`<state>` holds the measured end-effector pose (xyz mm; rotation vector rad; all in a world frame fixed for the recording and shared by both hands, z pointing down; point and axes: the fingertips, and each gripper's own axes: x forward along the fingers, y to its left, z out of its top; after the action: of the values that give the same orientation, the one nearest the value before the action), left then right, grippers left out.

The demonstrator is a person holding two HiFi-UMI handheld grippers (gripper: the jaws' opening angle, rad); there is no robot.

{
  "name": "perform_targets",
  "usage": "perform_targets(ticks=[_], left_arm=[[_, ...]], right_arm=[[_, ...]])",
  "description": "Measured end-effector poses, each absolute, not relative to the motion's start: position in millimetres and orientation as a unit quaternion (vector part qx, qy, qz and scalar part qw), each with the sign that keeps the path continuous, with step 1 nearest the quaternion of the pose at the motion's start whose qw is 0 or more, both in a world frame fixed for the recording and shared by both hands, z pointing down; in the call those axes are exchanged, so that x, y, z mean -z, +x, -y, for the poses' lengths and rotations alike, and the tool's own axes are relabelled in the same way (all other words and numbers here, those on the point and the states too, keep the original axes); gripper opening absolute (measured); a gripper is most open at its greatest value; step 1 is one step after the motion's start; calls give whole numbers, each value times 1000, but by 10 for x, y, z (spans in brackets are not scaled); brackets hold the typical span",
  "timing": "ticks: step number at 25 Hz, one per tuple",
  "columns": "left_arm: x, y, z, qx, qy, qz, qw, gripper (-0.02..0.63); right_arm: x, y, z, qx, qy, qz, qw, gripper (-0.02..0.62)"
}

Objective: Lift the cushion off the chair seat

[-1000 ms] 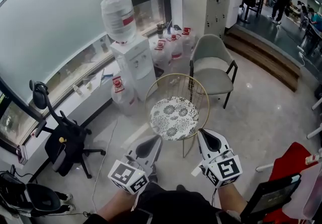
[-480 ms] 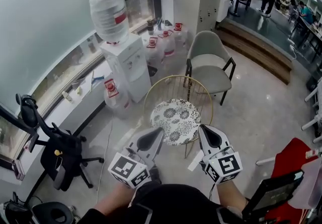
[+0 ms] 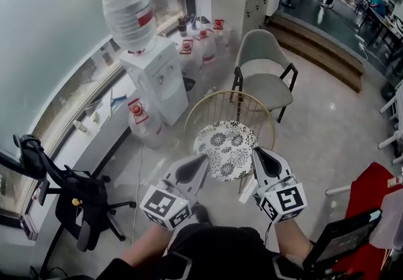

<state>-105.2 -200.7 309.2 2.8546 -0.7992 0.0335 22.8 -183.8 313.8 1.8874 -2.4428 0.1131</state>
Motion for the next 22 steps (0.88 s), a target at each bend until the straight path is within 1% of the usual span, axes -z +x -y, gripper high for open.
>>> perform_targets(ticks=[4,6,10,14,19,22], left_arm=[[-3224,-1129,2215,-13,962,254,99,8],[-3312,-1170,2307,-17,963,248,105,8],[-3577,-1164,2417,-43,965,230,123,8],[-3800,-1086,2542,-58,963,228,135,8],[-4112,-938,2663,-73,959,235,139,8],[-4355,-875,2703,-86,956,240,148,8]], right_arm=[[-3292,231,2043,-53,632,773,30,17],[-3400,234,2116,-64,641,764,39,55],[-3734,288,2168,-102,654,748,54,85],[-4058,410,2297,-145,657,739,43,125],[-4583,586,2426,-200,656,726,43,215],[-4985,731,2434,-248,663,706,33,251]])
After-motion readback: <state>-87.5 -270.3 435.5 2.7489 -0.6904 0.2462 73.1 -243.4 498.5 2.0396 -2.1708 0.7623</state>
